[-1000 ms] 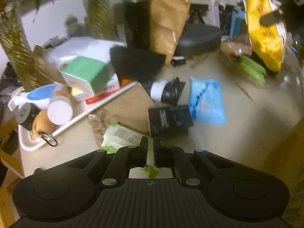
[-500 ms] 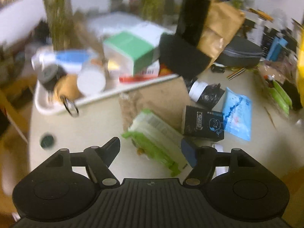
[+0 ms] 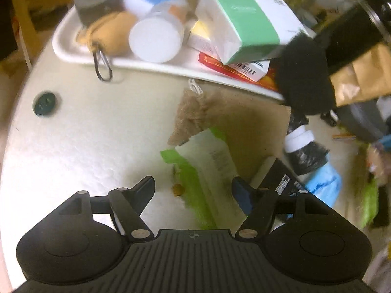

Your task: Organize soft objects

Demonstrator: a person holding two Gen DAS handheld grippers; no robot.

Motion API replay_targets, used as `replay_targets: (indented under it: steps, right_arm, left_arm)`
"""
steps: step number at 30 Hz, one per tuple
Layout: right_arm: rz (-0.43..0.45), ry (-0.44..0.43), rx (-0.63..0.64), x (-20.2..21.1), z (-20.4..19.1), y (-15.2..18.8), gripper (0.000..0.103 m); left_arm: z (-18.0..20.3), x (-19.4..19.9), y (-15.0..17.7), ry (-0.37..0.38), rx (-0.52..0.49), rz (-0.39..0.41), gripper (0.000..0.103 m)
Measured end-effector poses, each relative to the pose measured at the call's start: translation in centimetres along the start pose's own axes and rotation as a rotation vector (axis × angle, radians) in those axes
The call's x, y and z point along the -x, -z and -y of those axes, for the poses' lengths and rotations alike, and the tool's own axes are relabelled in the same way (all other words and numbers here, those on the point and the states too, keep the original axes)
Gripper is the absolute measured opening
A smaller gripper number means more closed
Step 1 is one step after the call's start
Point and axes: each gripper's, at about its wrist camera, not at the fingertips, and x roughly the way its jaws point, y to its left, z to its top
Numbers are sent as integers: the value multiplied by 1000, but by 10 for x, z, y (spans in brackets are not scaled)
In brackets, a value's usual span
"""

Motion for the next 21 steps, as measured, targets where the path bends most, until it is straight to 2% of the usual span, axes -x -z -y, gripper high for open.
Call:
replay_targets:
  steps: [5,8,13,17,19,21]
  right_arm:
    - [-3,-4,4,-1,-2,0,57]
    - [-3,-8,8,0,-2,0,57]
    - [-5,-4,6,-1,-1,-1,57]
    - [-6,-10,10,-1,-2,-1,57]
    - [-6,-9,10,-1,-2,-1,57]
    - [-7,-9,8,-1,-2,-1,57]
  left_arm:
    - [3,-2,3,-16,-8,-8,68]
    - [7,6,6,-59,-6,9,68]
    - [4,15,-5,70,48,-48,68]
    - [6,6,-11,85,42,-83,68]
    - [5,4,-11,131,53,-76,67]
    - [7,-2,-12,106,57,-84,67]
